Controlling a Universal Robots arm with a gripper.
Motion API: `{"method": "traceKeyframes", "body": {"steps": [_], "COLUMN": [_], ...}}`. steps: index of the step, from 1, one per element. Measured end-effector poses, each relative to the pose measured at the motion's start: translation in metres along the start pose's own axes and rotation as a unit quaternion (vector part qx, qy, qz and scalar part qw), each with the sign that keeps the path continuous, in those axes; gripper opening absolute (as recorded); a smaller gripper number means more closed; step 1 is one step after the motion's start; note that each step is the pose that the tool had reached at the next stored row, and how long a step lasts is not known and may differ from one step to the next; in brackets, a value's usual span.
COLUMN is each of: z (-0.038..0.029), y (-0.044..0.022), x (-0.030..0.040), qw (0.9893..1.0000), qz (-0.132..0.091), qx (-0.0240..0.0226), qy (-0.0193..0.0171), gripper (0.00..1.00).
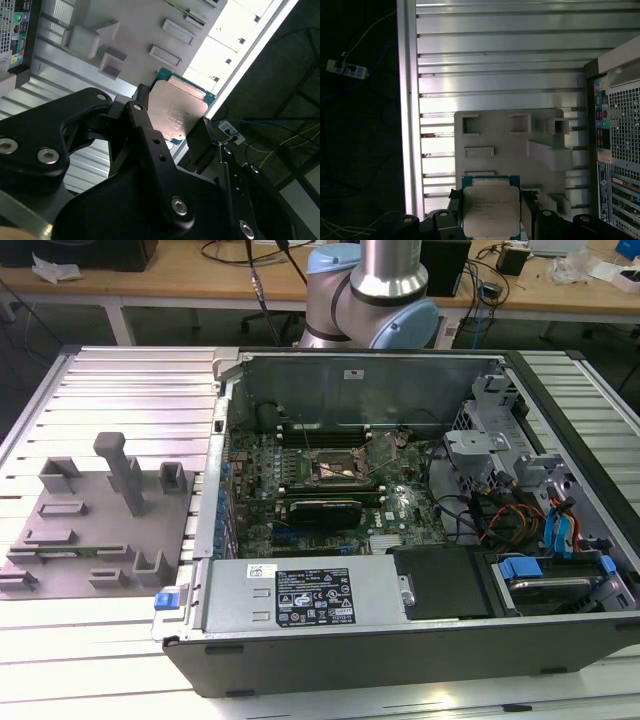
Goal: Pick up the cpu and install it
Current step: 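Pick up the cpu and move it towards the insertion slot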
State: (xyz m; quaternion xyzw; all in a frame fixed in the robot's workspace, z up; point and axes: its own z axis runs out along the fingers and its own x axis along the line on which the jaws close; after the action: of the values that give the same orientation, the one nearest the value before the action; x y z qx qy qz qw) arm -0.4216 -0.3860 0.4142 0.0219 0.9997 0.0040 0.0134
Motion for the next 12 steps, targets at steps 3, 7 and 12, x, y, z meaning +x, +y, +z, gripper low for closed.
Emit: {"method": "traceKeyframes", "body": {"steps": [3,7,12], "z": [0.0003,0.0005,0.0007], "y": [0.0,0.0004,0.0007], "x": [-0.003,-0.0105,-0.0197], "qw": [1.0,1.0,1.0], "qz": [0.0,0.0,0.0], "qx": [-0.0001,-0.0001,-0.0001], "qy": [-0.0001,-0.0002,-0.0001], "gripper": [0.55,0.55,0.55]}}
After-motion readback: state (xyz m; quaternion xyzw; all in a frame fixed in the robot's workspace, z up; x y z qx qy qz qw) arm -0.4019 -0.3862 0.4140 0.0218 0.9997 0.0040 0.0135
